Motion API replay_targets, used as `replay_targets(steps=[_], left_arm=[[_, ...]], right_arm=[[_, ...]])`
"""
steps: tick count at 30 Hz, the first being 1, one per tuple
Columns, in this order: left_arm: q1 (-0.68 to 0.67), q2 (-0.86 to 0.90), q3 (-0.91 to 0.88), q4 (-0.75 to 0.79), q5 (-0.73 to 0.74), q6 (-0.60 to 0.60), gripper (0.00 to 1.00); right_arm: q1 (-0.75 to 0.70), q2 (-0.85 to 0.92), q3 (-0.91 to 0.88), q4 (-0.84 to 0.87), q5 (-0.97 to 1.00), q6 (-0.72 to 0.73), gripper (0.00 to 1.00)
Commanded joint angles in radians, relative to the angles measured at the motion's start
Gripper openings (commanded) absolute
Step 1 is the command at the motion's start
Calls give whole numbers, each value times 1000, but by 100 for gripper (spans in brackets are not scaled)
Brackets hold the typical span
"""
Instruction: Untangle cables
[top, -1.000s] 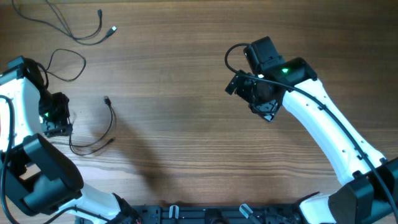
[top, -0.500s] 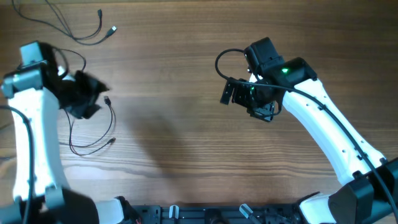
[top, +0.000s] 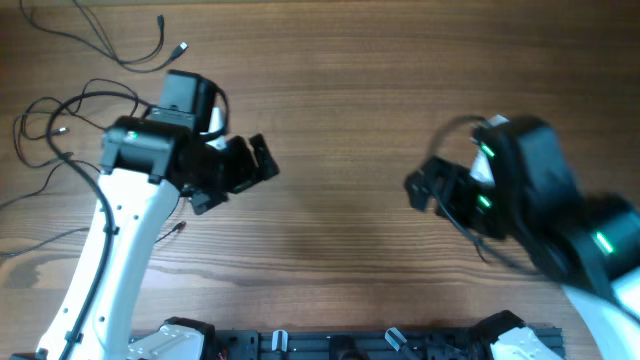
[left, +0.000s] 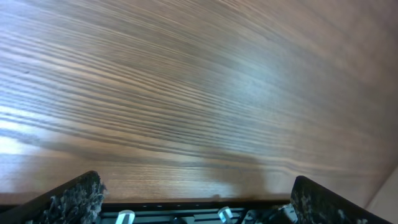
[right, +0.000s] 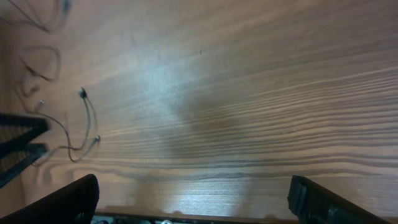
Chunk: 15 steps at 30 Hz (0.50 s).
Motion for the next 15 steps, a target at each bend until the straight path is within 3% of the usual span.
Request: replay_targets(steps=[1,4,7,15], left_arm=[[-111,-26,-6,11,-59,-48,100],[-225,-71,-6,14,-166,-123,100],[-329,-140,-6,42,-212,-124,100],[-569,-375,-6,84,-406,-206,100]], right_arm=[[2,-139,12,-63,123,15,100],[2,-237,12,-150,182,15,100],[2,-273,12,-167,205,10,100],[2,-279,12,-166,243,21,100]])
